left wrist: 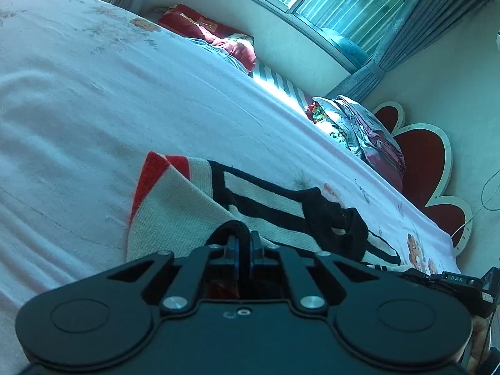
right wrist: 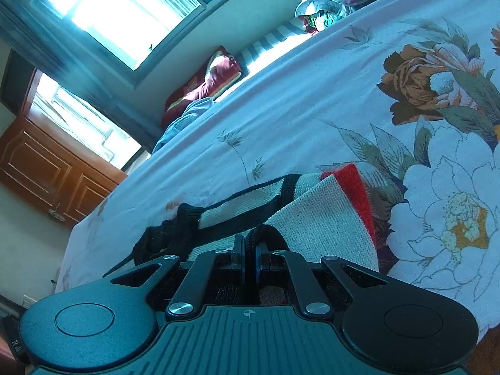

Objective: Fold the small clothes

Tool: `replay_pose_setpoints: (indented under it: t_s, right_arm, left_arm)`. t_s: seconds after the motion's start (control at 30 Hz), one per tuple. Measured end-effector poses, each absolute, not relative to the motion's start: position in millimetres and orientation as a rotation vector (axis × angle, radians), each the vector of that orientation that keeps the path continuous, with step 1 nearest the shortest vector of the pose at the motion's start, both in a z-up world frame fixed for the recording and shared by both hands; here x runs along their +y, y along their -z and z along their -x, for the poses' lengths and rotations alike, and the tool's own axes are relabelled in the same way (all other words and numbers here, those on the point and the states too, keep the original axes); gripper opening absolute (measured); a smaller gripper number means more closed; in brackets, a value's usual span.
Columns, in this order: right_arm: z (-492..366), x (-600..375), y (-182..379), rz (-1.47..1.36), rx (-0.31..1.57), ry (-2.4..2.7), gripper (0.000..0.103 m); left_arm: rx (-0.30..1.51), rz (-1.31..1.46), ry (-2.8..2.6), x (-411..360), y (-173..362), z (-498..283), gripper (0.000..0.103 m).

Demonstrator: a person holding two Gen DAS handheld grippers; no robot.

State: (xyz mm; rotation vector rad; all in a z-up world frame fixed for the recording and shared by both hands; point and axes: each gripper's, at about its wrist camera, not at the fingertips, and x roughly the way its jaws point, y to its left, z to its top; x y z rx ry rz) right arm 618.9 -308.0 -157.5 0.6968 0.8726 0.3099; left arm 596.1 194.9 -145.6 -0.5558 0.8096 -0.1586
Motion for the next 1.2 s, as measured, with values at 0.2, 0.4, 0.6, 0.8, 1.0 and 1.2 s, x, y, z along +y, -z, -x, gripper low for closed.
replay_pose_setpoints:
  t_s: [0.2,0.4,0.6,0.8,1.0,1.2]
  right_arm:
    - [-624.3,-299.1,150.5,-0.622,0.873,-0.303,0.024]
    - [-614.1,-307.5,128.1,-0.588,0.751,-0.279,0.075]
    - [-624.6,-276.0,127.8,-0.372,0.786,-0.331,0.053]
    - [-631.9,-227.5,155.0,-0.031,0.856,-0.335,0.031]
    - [-625.4,-233.7,149.4,0.009,0.753,-0.314,0.003]
    - [-628.4,-243.5,154.4,-0.025,0.729,-0.247,0.003]
  left_arm:
    - [0.751,0.614,0.184,197.6,142.2,-598.1,0.040]
    - [0.696,0.477,0.173,187.9,121.5,-601.8,0.058]
    - [0.784,0.225,0.198,158.7,128.5,-624.8,0.057]
    - [0.852,0.090,0.166,142.6,143.6,-641.0,0.019]
    - [0.678,0.105,0.141,145.3,120.3,-624.6,0.004]
    - [0.716,0.081,0.089,145.5,123.7,-643.8,0.004]
